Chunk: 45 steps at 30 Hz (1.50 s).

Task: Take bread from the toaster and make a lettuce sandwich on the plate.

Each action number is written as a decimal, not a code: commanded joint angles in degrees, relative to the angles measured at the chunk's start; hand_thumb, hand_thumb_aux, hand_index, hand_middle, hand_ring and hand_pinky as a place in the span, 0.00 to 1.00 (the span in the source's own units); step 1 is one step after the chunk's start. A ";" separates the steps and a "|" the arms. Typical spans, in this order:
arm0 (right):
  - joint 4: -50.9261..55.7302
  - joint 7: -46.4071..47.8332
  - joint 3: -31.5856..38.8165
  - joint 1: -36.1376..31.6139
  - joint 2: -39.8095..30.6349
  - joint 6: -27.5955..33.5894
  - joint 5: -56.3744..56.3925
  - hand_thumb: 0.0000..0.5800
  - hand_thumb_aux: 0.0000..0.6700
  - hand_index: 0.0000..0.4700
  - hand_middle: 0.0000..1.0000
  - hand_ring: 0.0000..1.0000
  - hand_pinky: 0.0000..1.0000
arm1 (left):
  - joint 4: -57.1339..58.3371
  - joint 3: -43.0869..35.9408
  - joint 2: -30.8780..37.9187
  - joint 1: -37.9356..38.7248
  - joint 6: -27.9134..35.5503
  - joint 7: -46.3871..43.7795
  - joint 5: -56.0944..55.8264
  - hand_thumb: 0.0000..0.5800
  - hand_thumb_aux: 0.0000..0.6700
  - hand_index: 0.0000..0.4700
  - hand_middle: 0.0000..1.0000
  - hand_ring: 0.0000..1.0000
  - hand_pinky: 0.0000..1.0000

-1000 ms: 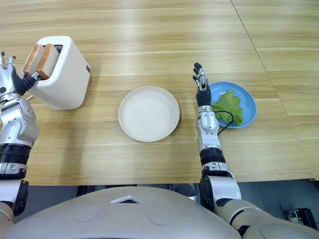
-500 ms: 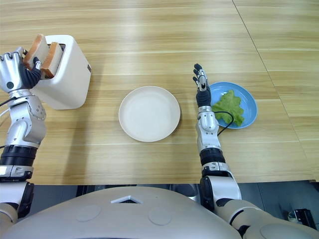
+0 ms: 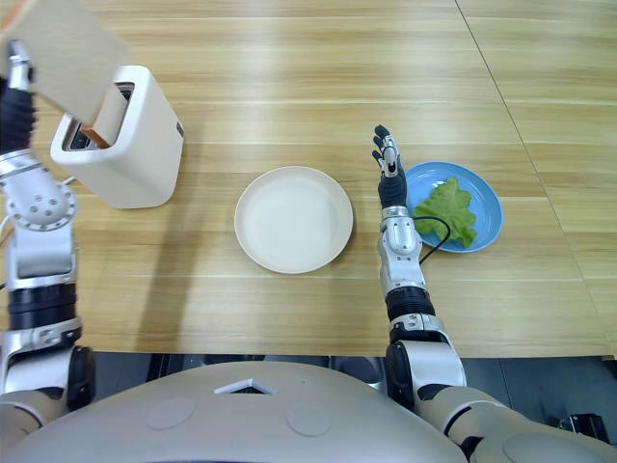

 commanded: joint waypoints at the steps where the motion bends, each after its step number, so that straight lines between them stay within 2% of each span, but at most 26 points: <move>1: 1.13 0.05 0.31 -0.01 0.04 1.06 -0.50 0.00 0.00 0.00 0.00 0.00 0.00 | 7.88 -5.40 -5.74 -1.54 0.38 -15.15 -11.87 1.00 1.00 0.98 1.00 1.00 1.00; 7: 1.71 0.09 0.13 0.01 -0.17 1.17 -0.39 0.00 0.00 0.00 0.00 0.00 0.00 | 21.43 -13.72 -14.47 -2.78 1.12 -32.51 -16.49 1.00 1.00 0.98 1.00 1.00 1.00; 10: 1.64 0.07 0.08 0.02 -0.24 1.22 -0.36 0.00 0.00 0.00 0.00 0.00 0.00 | 29.34 -17.87 -16.12 -3.33 0.86 -39.24 -14.43 1.00 1.00 0.98 1.00 1.00 1.00; 14: 1.43 0.22 0.04 -0.01 -0.40 1.35 -0.27 0.00 0.00 0.00 0.00 0.00 0.00 | 34.42 -20.45 -16.05 -2.91 -0.07 -45.18 -12.91 1.00 1.00 0.98 1.00 1.00 1.00; 20: 1.06 0.17 -0.30 0.39 -0.77 1.48 -0.10 0.00 0.00 0.00 0.00 0.00 0.00 | 30.64 -22.02 -12.54 -0.03 -1.15 -45.83 -7.78 1.00 1.00 0.98 1.00 1.00 1.00; 27: 1.22 0.17 -0.33 0.16 -0.72 1.68 0.06 0.00 0.00 0.00 0.00 0.00 0.00 | 27.00 -20.70 -8.99 0.68 -0.66 -40.60 -2.42 1.00 1.00 0.98 1.00 1.00 1.00; 28: 1.23 0.23 -0.34 0.14 -0.76 1.69 0.09 0.00 0.00 0.00 0.00 0.00 0.00 | 26.25 -20.85 -8.57 0.89 -0.69 -39.82 -1.36 0.67 0.42 0.41 0.79 0.79 0.79; 29: 1.22 0.29 -0.35 0.14 -0.81 1.71 0.12 0.00 0.00 0.00 0.00 0.00 0.00 | 25.50 -20.87 -8.34 1.13 -0.52 -39.26 -0.75 0.00 0.00 0.00 0.05 0.05 0.05; 30: 1.17 0.37 -0.36 0.16 -0.86 1.73 0.15 0.00 0.00 0.00 0.00 0.00 0.00 | 24.74 -20.89 -8.05 1.30 -0.36 -38.06 0.43 0.00 0.00 0.00 0.00 0.00 0.00; 40: -4.78 -0.11 1.73 1.91 -2.22 0.97 -3.64 0.00 0.00 0.00 0.00 0.00 0.00 | 20.65 -20.78 -6.66 1.21 -1.64 -28.04 9.81 0.00 0.00 0.00 0.00 0.00 0.00; 42: -8.69 -1.65 2.70 2.91 -3.86 0.98 -7.39 0.00 0.00 0.00 0.00 0.00 0.00 | 19.27 -20.61 -6.02 1.52 -1.43 -26.40 11.50 0.00 0.00 0.00 0.00 0.00 0.00; 45: -20.10 -5.84 1.86 5.79 -9.20 1.15 -17.44 0.00 0.00 0.00 0.00 0.00 0.00 | 17.62 -19.20 -5.62 1.73 -1.44 -24.85 11.35 0.00 0.00 0.00 0.00 0.00 0.00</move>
